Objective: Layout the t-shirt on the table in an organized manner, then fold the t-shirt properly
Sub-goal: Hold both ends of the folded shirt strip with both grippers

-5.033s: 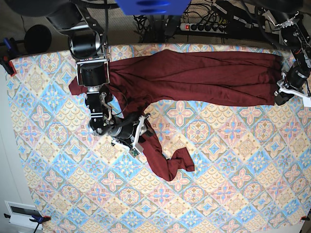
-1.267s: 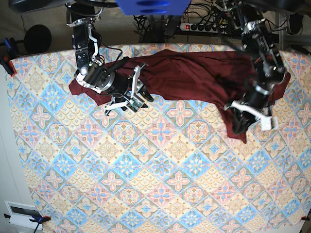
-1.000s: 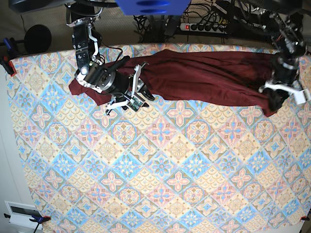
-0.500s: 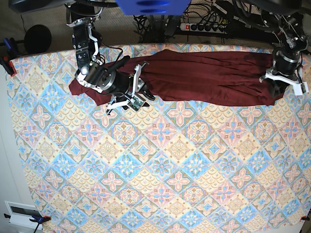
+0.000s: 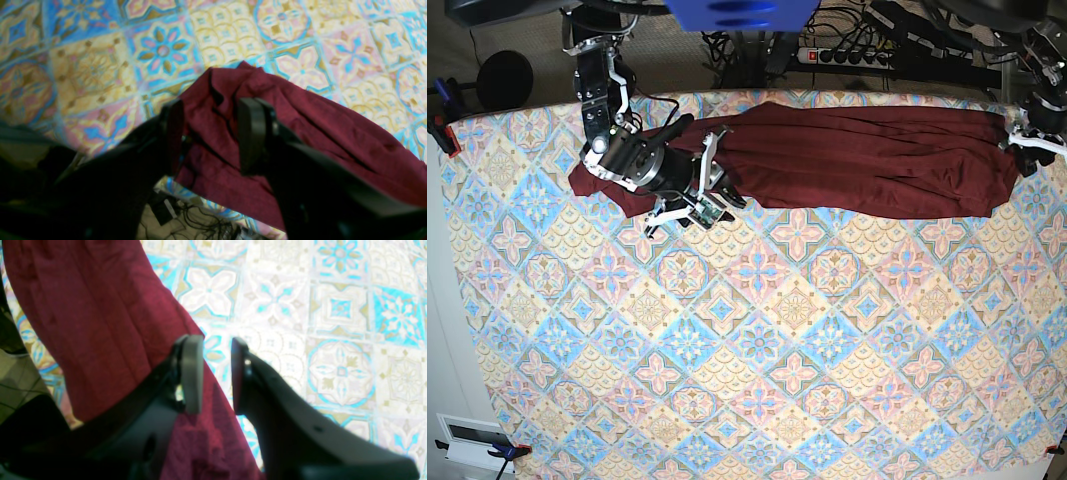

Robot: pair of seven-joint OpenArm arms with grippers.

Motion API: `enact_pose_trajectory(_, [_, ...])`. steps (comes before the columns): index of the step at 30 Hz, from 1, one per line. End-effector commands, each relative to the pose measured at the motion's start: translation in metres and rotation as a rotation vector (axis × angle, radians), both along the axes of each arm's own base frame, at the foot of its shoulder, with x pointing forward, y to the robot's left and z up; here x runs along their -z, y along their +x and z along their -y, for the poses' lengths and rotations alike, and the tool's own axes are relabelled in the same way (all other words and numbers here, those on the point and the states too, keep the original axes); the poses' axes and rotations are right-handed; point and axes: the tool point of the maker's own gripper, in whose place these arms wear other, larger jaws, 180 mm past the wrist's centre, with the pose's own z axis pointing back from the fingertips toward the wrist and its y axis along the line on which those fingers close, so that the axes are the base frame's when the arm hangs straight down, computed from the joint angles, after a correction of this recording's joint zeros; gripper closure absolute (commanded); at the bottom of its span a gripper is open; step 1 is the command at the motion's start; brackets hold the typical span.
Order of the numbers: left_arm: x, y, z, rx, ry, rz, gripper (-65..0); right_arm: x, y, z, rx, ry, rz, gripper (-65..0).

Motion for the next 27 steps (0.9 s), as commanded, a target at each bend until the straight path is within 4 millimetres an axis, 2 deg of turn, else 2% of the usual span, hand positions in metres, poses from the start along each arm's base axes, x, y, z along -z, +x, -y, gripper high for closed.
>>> enact_pose_trajectory(1, [-0.008, 0.004, -0.014, 0.012, 0.038, 0.0, -25.9, -0.015, 0.005, -0.005, -0.009, 0.04, 0.041, -13.8])
enact_pose_trajectory(3, [0.016, 0.006, -0.021, 0.049, 0.0, -0.095, -25.9, -0.014, 0.005, -0.005, -0.009, 0.039, 0.04, -13.8])
enact_pose_trajectory(5, [0.03, 0.016, -0.028, 0.082, -0.053, -0.147, -25.9, -0.014, 0.005, -0.005, -0.008, 0.04, 0.04, -13.8])
enact_pose_trajectory(7, [0.044, 0.018, -0.034, 0.088, -0.13, -0.19, -26.7, -0.014, 0.005, -0.005, -0.008, 0.04, 0.04, -13.8])
enact_pose_trajectory(9, [0.048, 0.018, -0.043, 0.103, -0.172, -0.221, -29.6, -0.014, 0.005, -0.005, -0.009, 0.041, 0.041, -13.8])
enact_pose_trajectory(12, [0.043, 0.03, -0.037, 0.201, -0.195, -0.227, -36.9, -0.015, 0.005, -0.005, -0.009, 0.042, 0.041, -13.8])
enact_pose_trajectory(17, [0.04, 0.036, -0.036, 0.244, -0.174, -0.251, -45.9, -0.015, 0.005, -0.005, -0.009, 0.043, 0.042, -13.8])
enact_pose_trajectory(20, [0.042, 0.045, -0.029, 0.265, -0.178, -0.248, -46.1, -0.015, 0.005, -0.005, -0.009, 0.043, 0.042, -13.8])
enact_pose_trajectory(27, [0.075, 0.05, -0.023, 0.239, -0.219, -0.31, -46.1, -0.015, 0.005, -0.005, -0.007, 0.043, 0.044, -13.8])
